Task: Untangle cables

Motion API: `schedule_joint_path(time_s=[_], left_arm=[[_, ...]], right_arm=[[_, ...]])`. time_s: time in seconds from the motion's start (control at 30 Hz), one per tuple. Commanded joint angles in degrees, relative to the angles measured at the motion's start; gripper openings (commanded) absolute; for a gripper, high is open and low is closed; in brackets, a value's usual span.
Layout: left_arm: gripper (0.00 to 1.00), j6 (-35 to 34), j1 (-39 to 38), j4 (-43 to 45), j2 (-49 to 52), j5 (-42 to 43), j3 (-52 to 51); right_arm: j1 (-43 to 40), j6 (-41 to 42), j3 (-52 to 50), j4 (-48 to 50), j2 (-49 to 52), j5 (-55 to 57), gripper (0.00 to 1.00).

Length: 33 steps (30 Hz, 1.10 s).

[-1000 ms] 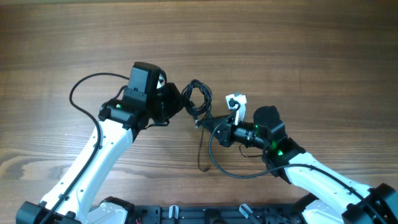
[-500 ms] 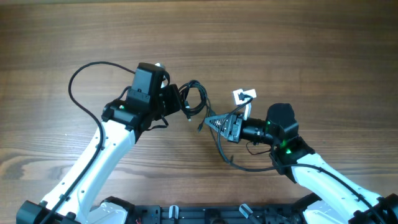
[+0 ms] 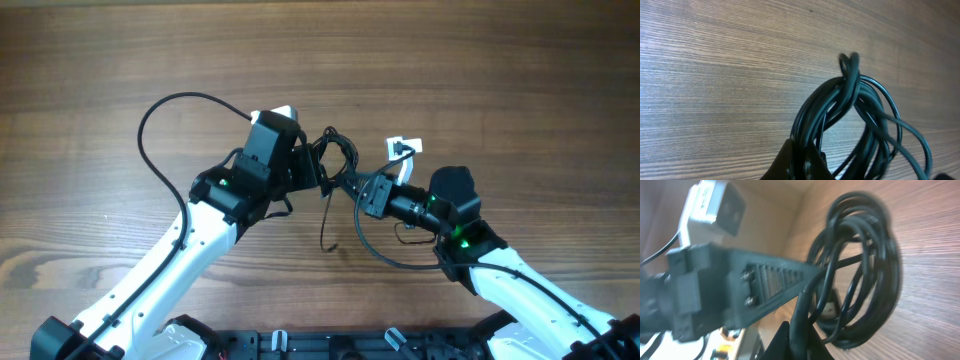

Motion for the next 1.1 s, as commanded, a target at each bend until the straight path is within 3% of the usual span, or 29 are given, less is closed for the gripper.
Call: schedule_joint_path(time_s=[0.0,0.17,0.43,0.77,0.93,1.07], left_arm=[[0.04,3.63,-0.83,0.39,-2.45,2.93,0.28],[0.04,17.25,-0.83,1.53,-4.04,15.39,0.28],[0.04,27.08,-0.83,-0.55,-3.8,31.1,0.28],[0.04,26.82,-0.83,-0.37,-2.21,32.11,0.28],[0.04,22.27,-0.83,3.56,-1.22,32.09,0.28],[0.04,18.27,-0.83,7.74,-1.22,32.59,0.28]], right_arm=[[-0.31,0.26,0.48,-2.47,-0.98,8.35,0.05],[-0.31,-1.09,0.48,-3.61,-0.98,8.98,0.05],[-0.31,-1.16,0.48,-3.19,-0.98,9.05,0.05],[-0.31,-0.96,0.48,1.9,-0.98,3.78,0.06],[-0.31,-0.24,0.48,3.82,-0.98,-4.9,0.06],[-0.31,-2.23,0.48,2.38,-0.52,-1.25,0.12]])
